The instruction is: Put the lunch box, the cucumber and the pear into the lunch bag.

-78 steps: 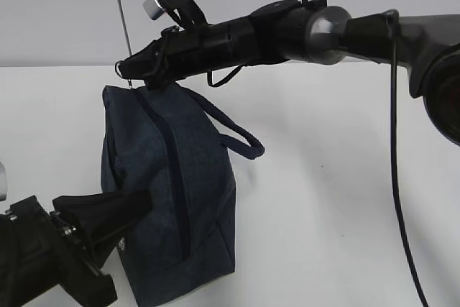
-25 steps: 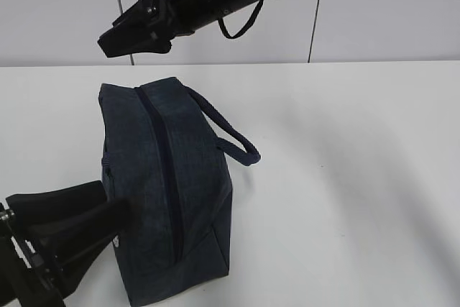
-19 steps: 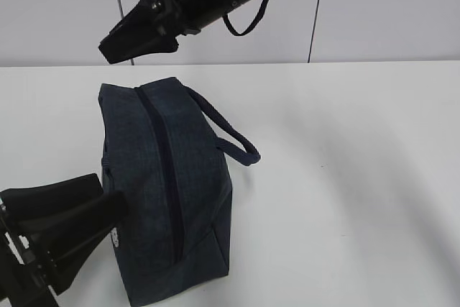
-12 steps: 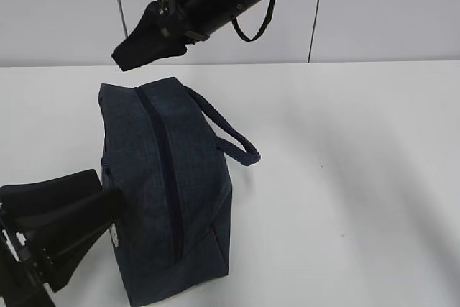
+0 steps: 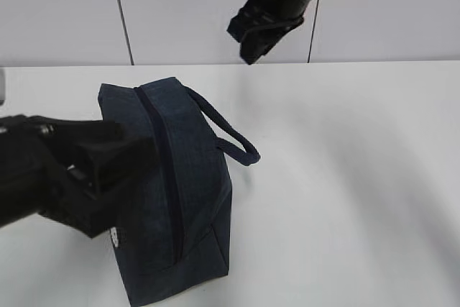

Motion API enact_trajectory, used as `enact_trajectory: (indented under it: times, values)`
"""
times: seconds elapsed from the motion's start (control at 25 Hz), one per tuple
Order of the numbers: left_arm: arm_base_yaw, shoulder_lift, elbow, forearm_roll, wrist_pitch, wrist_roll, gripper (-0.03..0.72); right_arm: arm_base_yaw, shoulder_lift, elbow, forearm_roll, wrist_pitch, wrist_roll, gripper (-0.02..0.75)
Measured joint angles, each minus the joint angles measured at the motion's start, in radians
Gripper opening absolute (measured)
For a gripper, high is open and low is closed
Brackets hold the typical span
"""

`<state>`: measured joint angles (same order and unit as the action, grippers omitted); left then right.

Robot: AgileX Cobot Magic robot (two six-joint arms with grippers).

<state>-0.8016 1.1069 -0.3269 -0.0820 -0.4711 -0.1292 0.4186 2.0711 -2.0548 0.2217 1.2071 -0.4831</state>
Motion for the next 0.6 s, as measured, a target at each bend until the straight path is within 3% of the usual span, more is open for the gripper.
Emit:
enact_trajectory:
  times: [0.12,0.24,0.44,0.6]
  values:
    - [0.029,-0.039,-0.104,-0.144,0.187,0.168,0.342,-0.009,-0.008,0.000,-0.187,0.016,0.165,0.274]
    - [0.122,-0.055,-0.186,-0.210,0.345,0.244,0.342,-0.028,-0.011,0.000,-0.248,0.029,0.254,0.274]
    - [0.343,-0.056,-0.304,-0.119,0.662,0.265,0.342,-0.081,-0.017,0.000,-0.236,0.034,0.327,0.273]
    - [0.468,-0.056,-0.408,-0.041,0.837,0.267,0.342,-0.122,-0.018,0.000,-0.154,0.035,0.331,0.272]
